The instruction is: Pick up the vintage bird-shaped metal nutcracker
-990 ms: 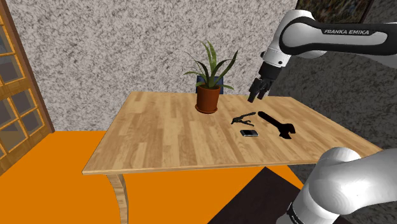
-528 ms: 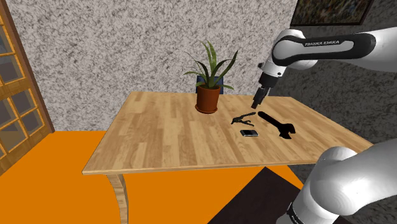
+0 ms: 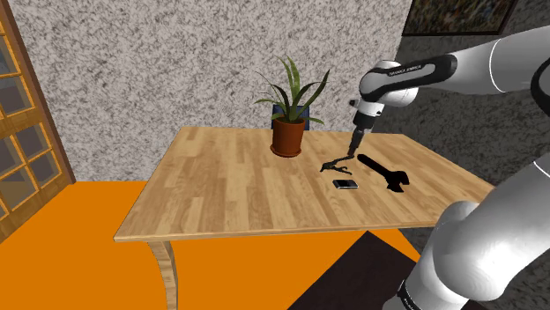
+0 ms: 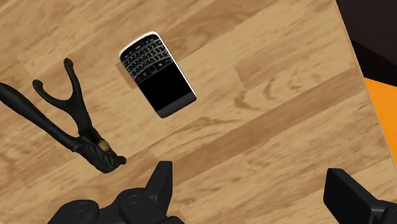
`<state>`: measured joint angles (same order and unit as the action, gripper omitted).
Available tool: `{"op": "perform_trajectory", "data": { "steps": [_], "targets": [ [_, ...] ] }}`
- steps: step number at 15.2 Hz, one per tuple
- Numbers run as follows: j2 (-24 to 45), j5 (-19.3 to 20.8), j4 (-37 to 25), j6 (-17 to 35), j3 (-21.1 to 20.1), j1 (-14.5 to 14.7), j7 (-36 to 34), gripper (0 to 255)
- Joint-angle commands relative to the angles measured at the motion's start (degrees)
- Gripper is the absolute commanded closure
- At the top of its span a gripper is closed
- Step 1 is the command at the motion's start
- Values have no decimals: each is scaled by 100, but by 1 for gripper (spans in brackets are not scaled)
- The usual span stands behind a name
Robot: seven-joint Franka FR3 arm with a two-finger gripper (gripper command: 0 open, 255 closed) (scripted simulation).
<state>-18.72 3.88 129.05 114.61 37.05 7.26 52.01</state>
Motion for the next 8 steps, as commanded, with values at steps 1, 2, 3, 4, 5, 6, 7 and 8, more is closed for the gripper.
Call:
{"op": "perform_trajectory", "data": {
  "steps": [1, 2, 3, 4, 5, 6, 7, 8],
  "targets": [
    [546, -235, -284, 126, 350, 144, 703, 0],
    [834, -400, -432, 176, 496, 207, 1039, 0],
    [1139, -592, -590, 214, 629, 257, 1386, 0],
    [1458, -807, -759, 240, 743, 286, 1742, 0],
    [1790, -1042, -938, 251, 831, 290, 2103, 0],
    [2128, -1288, -1128, 247, 887, 261, 2462, 0],
    [2466, -1532, -1328, 229, 902, 193, 2809, 0],
    [2797, -1763, -1537, 200, 879, 91, 3137, 0]
  ]
}}
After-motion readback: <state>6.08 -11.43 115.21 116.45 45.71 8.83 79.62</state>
